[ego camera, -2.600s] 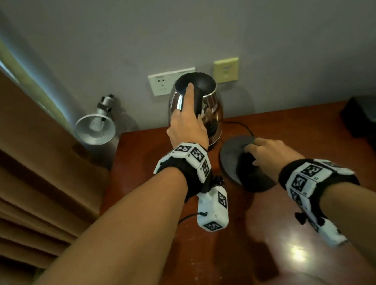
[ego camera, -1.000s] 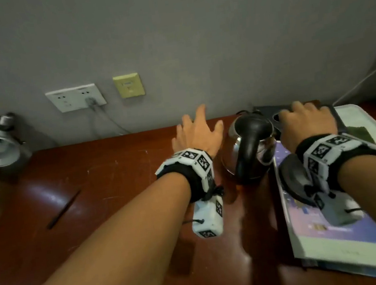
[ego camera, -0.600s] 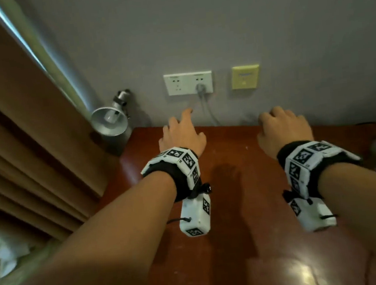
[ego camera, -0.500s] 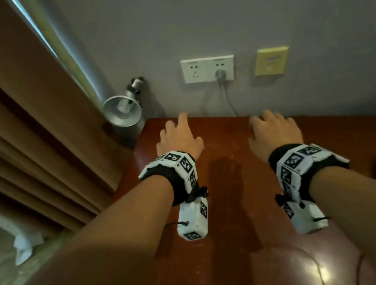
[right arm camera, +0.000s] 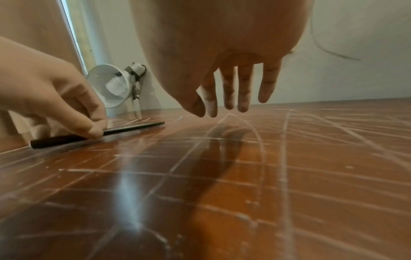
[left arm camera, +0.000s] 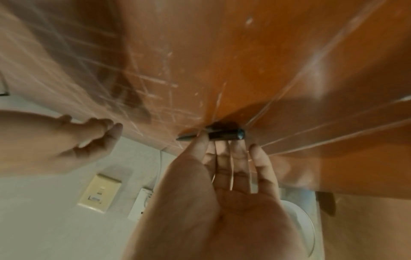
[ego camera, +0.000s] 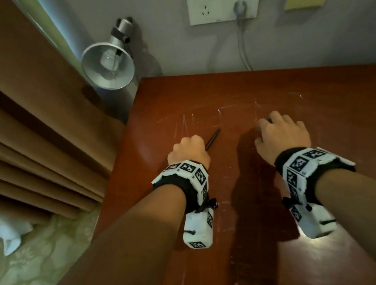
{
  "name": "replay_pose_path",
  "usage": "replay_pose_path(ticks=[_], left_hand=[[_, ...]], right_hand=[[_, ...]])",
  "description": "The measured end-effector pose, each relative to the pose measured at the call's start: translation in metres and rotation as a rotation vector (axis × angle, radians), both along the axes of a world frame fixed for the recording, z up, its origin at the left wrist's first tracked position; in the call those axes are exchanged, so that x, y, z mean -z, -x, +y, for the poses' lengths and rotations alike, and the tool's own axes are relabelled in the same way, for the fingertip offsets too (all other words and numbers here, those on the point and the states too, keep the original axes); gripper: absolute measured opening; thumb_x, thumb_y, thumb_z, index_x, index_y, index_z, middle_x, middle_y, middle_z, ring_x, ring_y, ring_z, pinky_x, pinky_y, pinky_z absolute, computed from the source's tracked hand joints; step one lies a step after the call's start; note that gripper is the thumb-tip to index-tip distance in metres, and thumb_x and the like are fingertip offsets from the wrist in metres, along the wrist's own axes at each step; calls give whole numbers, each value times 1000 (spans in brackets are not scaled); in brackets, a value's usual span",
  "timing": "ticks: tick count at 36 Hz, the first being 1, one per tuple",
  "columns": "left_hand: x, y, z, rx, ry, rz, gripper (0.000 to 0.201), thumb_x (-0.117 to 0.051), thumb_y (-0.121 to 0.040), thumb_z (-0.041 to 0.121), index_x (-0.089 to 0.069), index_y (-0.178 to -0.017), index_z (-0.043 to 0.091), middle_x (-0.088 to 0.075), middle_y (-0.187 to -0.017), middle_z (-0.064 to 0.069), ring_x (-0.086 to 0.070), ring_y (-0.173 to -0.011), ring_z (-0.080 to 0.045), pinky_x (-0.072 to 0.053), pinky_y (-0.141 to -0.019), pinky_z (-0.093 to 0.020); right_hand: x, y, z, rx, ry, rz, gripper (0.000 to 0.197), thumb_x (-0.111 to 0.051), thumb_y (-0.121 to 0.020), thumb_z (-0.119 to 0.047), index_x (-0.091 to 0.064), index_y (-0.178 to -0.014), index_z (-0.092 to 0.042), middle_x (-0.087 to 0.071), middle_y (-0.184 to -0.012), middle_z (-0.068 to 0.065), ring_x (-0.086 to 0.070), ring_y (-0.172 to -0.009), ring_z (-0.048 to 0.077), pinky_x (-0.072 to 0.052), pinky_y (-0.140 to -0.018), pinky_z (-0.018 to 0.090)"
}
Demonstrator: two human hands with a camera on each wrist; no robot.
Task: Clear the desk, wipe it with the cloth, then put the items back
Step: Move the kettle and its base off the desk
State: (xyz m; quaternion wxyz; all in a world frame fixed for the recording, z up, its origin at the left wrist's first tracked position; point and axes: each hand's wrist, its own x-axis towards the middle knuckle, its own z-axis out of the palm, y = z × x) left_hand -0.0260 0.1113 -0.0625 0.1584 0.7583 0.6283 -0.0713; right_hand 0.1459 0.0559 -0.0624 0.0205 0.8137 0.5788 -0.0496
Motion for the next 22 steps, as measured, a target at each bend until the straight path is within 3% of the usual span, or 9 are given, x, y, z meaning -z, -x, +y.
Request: replay_pose_path(ticks=[3, 7, 14, 18, 22], left_hand=[[-23, -16, 1, 8, -17, -62, 19, -53, -97, 28, -60, -107, 14, -60, -102, -6, -58, -92, -28, -51, -74, -38], [-76, -60, -8, 99, -38, -132, 21, -57, -93, 29, -64, -108, 16, -63, -107, -8, -59, -98, -32, -47, -72, -37], [-168, -189, -81, 360, -62, -222, 24, -60, -91, 30, -66, -108, 15, -63, -106, -10, -59, -97, -35, -43, -69, -37], [-188, -267, -144, 508, -93, -255, 26, -61, -88, 30, -66, -109, 16, -64, -108, -10, -59, -99, -36, -44, -71, -37], [-182, -337, -208, 569, -78, -253, 28, -61, -85, 30, -65, -110, 18, -63, -111, -9, -60, -103, -35, -45, -73, -36]], right_hand=[[-21, -15, -16, 47, -5, -25, 32, -48, -93, -33, -54, -121, -19, -48, -126, 5, -46, -118, 29, -38, -94, 45], [-72, -54, -43, 133, -39, -54, 33, -47, -93, -33, -53, -122, -17, -48, -127, 6, -46, -118, 30, -37, -94, 44], [-171, -156, -142, 380, -144, -130, 29, -53, -89, -31, -57, -112, -14, -51, -119, 10, -48, -113, 33, -39, -92, 45], [-197, -223, -225, 551, -144, -153, 37, -53, -88, -35, -57, -119, -15, -51, -122, 12, -49, -115, 35, -38, -92, 45], [-200, -286, -307, 712, -123, -153, 38, -51, -87, -38, -58, -119, -18, -50, -127, 9, -47, -120, 31, -38, -94, 43]])
